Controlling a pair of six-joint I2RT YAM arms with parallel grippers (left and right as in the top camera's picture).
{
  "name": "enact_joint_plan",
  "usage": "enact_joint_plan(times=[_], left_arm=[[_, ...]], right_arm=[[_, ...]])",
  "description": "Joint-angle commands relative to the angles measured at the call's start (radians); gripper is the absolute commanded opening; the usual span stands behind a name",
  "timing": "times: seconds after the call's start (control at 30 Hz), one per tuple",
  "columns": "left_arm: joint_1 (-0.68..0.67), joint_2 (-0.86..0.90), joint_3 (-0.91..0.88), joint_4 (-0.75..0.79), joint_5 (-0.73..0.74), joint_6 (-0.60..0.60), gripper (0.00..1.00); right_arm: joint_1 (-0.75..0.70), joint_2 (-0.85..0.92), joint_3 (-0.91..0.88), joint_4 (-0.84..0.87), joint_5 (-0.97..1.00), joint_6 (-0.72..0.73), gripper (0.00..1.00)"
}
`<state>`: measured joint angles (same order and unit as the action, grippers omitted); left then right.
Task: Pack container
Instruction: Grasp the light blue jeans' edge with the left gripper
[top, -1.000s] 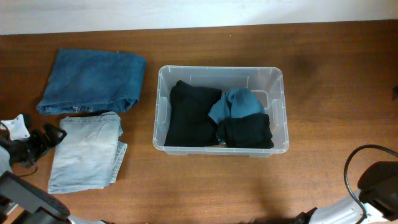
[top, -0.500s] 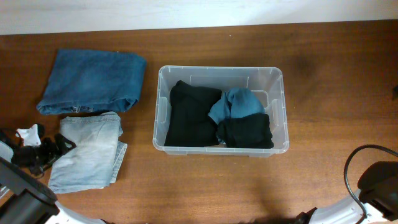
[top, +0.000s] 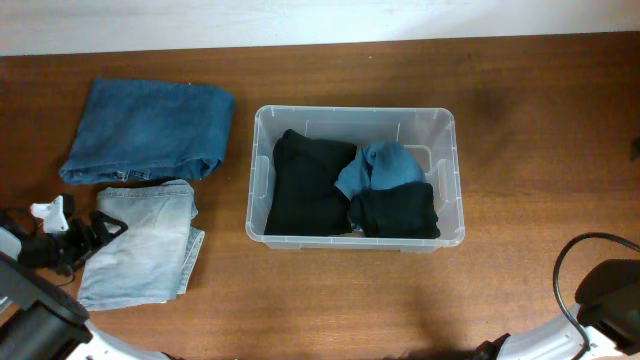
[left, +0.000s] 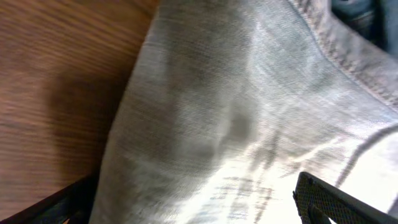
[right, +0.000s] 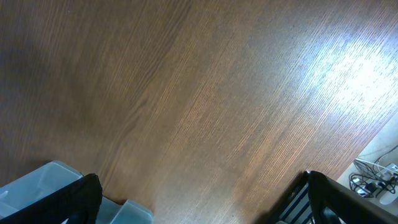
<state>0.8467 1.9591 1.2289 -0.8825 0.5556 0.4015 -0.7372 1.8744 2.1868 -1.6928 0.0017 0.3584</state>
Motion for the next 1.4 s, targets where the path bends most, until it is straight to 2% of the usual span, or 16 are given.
enact_joint_plan(times=[0.0,0.3,0.7,0.9,0.93,1.0,1.17,1.23,1.33,1.37], left_arm=[[0.0,0.058,0.0,-0.021,0.088,0.019,0.99],[0.0,0.151,-0.002,-0.042,0.084,0.019,0.99],[-0.002,0.16,-0.002,-0.058,0.075,0.013,0.99],[-0.002,0.16,-0.002,-0.062,-0.021,0.012,1.0],[-0.002,0.16,-0.002,-0.061,-0.026,0.013,0.94],[-0.002,0.16,-0.002,-0.061,-0.026,0.012,0.72],[-0.002,0.16,-0.002,-0.067,-0.03,0.012,0.47],[-0.002,0.16,-0.002,-0.069,-0.03,0.012,0.29],[-0.002,0.16,-0.002,-0.068,-0.029,0.012,0.15],[-0.001,0.16,-0.002,-0.068,-0.029,0.012,0.08]], right_arm=[[-0.004,-0.022,-0.001,-0.005,0.002,-0.003,0.99],[-0.003,-0.022,-0.001,-0.005,0.002,-0.003,0.98],[-0.004,-0.022,-0.001,-0.005,0.002,-0.003,0.98],[-0.004,-0.022,-0.001,-0.005,0.002,-0.003,0.98],[-0.004,-0.022,-0.001,-0.005,0.002,-0.003,0.98],[-0.004,-0.022,-0.001,-0.005,0.002,-0.003,0.99],[-0.003,-0.022,-0.001,-0.005,0.002,-0.003,0.98],[-0.004,-0.022,-0.001,-0.005,0.002,-0.003,0.98],[-0.004,-0.022,-0.001,-0.005,0.002,-0.003,0.98],[-0.004,-0.022,-0.001,-0.005,0.002,-0.003,0.98]])
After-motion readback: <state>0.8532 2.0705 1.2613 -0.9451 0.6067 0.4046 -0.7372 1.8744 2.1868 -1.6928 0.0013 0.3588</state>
